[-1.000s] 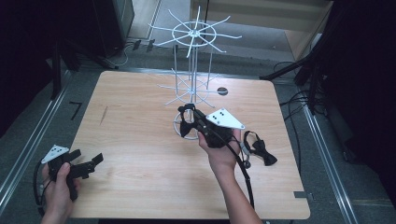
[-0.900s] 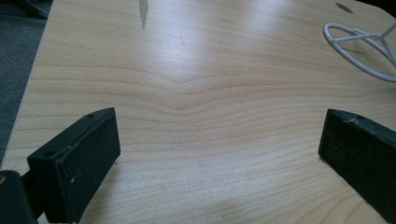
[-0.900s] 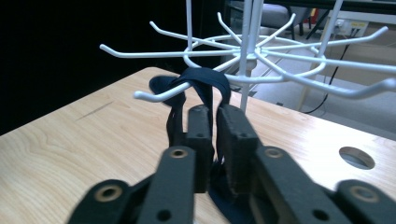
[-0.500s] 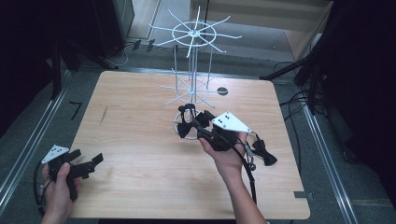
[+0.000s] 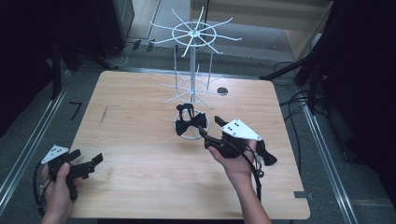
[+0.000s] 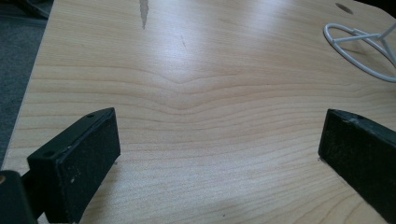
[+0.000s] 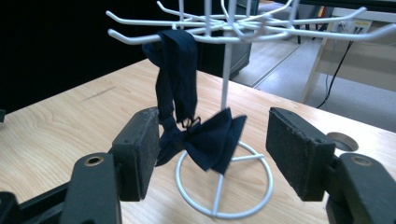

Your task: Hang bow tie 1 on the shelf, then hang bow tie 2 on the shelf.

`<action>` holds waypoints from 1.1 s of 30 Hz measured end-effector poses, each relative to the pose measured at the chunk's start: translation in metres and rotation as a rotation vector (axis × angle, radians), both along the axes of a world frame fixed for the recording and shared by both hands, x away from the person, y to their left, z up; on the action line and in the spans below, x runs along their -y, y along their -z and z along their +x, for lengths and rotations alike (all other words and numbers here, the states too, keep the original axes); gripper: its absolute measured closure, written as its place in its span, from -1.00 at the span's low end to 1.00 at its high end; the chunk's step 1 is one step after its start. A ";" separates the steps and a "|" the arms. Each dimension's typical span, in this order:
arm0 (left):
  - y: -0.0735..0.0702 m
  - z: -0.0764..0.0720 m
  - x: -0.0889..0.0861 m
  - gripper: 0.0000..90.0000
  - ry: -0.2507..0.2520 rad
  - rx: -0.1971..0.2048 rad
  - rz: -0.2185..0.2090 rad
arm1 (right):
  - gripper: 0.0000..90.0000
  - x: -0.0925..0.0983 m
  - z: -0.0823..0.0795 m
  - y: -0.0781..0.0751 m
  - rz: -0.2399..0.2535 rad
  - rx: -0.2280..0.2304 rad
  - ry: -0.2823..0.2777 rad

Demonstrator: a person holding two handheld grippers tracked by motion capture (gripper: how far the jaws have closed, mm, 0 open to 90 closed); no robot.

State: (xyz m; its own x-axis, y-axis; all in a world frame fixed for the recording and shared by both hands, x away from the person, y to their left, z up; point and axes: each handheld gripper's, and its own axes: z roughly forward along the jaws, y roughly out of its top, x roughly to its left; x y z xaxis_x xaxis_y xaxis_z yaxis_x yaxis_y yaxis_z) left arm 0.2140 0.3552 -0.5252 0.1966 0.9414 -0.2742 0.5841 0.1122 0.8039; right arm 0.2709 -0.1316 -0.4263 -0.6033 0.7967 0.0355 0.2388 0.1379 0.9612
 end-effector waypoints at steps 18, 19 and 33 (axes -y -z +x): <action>0.000 0.000 0.000 -1.00 -0.002 -0.003 0.000 | -0.19 0.066 -0.009 0.020 0.021 -0.027 0.115; 0.000 0.000 0.000 -1.00 -0.003 -0.004 0.000 | -0.18 0.074 -0.010 0.024 0.027 -0.036 0.137; 0.000 0.000 0.000 -1.00 0.001 -0.004 0.003 | -0.13 0.125 -0.007 0.044 0.055 -0.128 0.301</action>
State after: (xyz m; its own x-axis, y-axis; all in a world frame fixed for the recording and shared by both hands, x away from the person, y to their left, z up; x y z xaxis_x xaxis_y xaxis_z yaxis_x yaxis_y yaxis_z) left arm 0.2141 0.3549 -0.5251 0.1967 0.9421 -0.2718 0.5875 0.1087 0.8019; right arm 0.2640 -0.2561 -0.4703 -0.3289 0.9334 0.1434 0.3802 -0.0082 0.9249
